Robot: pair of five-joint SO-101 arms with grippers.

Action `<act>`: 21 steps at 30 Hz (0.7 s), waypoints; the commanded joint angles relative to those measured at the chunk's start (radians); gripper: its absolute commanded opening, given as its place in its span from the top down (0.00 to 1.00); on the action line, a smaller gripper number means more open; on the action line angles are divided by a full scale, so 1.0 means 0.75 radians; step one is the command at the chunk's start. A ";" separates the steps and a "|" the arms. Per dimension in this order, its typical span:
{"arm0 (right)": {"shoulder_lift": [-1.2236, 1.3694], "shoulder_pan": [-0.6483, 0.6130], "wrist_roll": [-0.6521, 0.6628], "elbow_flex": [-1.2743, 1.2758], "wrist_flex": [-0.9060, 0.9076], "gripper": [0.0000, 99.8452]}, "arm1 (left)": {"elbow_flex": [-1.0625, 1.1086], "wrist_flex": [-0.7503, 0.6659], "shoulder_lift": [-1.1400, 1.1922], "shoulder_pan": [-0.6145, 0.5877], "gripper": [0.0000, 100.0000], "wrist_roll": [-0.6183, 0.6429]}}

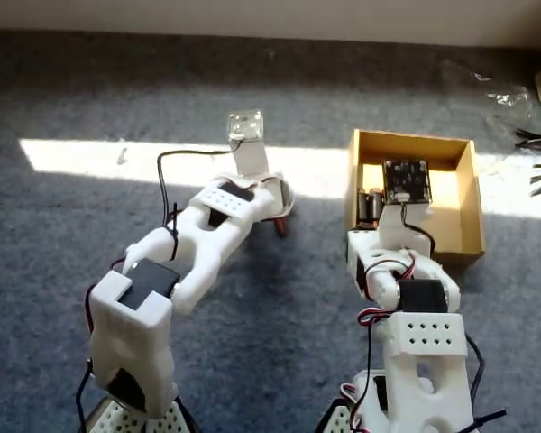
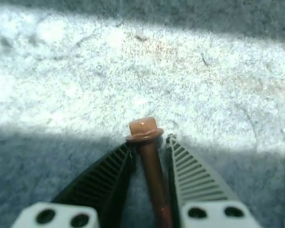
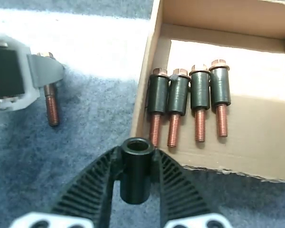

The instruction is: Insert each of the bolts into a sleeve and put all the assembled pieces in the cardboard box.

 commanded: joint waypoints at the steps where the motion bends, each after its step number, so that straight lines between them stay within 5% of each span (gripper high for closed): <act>1: -0.030 0.015 0.010 -0.011 -0.028 1.00 | -0.126 0.084 0.019 -0.021 0.89 0.006; 10: -0.030 0.015 0.010 -0.011 -0.028 1.00 | -0.238 0.182 0.077 -0.028 1.00 0.006; 21: -0.030 0.015 0.010 -0.011 -0.028 1.00 | -0.255 0.327 0.069 -0.048 0.97 -0.004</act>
